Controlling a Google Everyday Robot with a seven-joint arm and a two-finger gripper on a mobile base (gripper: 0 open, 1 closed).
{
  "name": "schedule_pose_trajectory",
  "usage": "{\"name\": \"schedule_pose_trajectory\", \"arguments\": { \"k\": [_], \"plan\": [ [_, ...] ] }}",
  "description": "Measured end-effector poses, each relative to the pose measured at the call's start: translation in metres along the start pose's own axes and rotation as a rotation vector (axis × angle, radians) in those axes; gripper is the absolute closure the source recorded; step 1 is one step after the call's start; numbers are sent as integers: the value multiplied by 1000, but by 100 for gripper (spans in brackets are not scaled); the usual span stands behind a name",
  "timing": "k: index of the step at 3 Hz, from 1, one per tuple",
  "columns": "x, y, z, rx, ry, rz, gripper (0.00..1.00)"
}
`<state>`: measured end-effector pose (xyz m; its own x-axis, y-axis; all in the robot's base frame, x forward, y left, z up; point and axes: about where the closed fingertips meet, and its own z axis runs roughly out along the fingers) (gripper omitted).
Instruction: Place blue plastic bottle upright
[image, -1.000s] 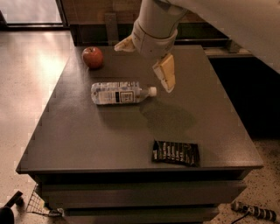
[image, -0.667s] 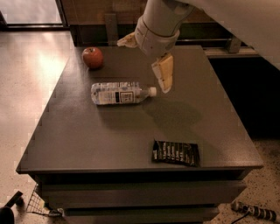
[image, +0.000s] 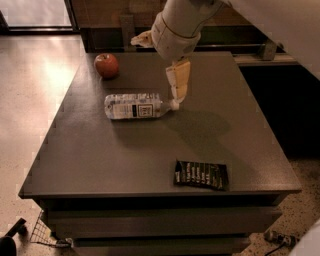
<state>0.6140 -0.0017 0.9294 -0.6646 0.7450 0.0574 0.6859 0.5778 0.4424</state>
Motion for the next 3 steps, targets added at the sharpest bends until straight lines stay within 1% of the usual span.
{"name": "schedule_pose_trajectory", "arguments": {
  "k": [1,2,3],
  "plan": [
    [-2,14,11,70,-39,-30,0],
    [4,11,29,170,-33,-29,0],
    [26,5,44,229,7,-23,0]
  ]
}}
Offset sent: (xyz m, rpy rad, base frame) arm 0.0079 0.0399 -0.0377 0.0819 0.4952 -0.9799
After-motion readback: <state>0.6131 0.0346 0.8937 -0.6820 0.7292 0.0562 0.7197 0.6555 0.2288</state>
